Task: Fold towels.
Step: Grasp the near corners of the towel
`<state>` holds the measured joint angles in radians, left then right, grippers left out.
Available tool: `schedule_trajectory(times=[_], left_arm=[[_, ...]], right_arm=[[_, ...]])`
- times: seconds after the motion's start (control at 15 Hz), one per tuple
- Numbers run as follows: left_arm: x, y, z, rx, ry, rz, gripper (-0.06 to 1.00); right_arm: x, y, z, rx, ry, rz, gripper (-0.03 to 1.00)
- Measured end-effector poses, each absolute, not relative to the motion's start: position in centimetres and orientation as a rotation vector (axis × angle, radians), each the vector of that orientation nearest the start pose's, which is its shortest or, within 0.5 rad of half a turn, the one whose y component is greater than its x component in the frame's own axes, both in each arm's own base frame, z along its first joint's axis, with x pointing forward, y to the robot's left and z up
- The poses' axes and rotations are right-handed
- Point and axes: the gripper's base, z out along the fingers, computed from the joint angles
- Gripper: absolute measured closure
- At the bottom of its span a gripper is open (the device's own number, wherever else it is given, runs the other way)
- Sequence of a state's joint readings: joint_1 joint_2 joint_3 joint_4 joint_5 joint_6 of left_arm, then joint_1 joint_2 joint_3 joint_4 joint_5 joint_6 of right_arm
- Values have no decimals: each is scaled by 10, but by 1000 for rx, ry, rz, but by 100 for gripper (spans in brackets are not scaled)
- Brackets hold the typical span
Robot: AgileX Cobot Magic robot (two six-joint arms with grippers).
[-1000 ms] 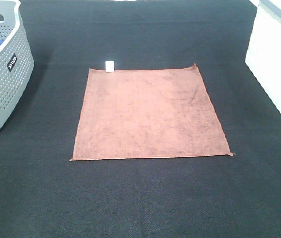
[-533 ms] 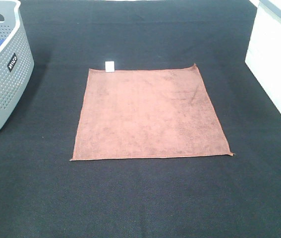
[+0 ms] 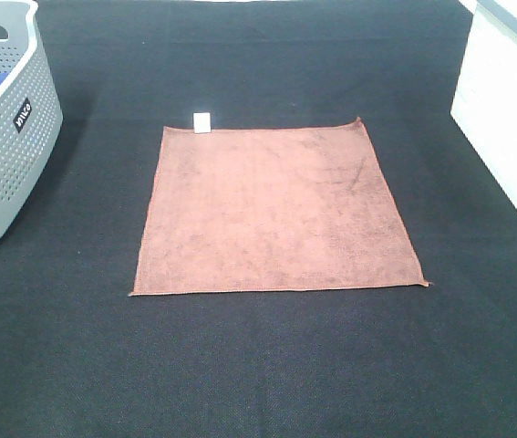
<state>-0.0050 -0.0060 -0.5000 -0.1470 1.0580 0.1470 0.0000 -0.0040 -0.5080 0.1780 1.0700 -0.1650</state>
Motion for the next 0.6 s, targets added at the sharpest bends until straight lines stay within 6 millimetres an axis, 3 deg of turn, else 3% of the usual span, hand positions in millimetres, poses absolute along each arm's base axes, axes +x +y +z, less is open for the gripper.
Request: schedule_trajectory(times=[0.6], left_arm=[[-6,-12,278,161,2022,-86,29]], right_arm=[[-8,14,280,-178,2023,109,39]])
